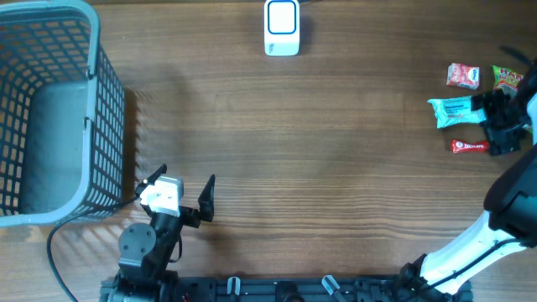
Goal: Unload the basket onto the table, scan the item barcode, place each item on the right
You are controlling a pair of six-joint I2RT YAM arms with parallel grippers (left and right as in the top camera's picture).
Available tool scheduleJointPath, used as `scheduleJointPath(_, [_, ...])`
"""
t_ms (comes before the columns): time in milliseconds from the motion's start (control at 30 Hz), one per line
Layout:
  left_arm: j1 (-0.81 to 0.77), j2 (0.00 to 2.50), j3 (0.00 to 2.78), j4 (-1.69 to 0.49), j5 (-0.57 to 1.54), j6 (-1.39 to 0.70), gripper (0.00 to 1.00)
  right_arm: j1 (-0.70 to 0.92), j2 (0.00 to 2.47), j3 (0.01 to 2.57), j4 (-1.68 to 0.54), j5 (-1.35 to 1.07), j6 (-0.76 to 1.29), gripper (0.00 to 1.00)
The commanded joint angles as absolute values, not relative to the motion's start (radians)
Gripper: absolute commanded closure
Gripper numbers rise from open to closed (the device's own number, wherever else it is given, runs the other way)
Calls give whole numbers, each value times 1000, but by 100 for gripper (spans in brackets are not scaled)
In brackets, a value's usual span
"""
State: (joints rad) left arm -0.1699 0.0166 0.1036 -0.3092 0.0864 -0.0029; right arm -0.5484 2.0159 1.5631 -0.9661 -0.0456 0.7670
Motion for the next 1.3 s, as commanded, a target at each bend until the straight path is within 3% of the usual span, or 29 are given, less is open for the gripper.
scheduleJointPath(0, [-165,15,95,-306,77,-12,0,-534,1877,1683,-1019,-155,643,0])
scheduleJointPath(233, [-165,15,95,-307,77,-12,0,-404,1444,1683,-1029,-374,469,0])
scheduleJointPath(533, [-165,15,95,-306,77,-12,0,-266,970,1683,-1237,-412,500,0])
scheduleJointPath(733, [-165,15,95,-307,77,-12,0,-266,820,1683,-1292,-330,458,0])
scheduleJointPath(833, [-165,15,95,-306,77,-12,0,-266,785,1682,-1333,-344,299,0])
scheduleJointPath(967, [-165,15,95,-307,77,-12,0,-243,667,1591,-1189,-349,131,0])
scheduleJointPath(1267, [-165,15,95,-306,77,-12,0,-40,252,998,-448,-337,125,0])
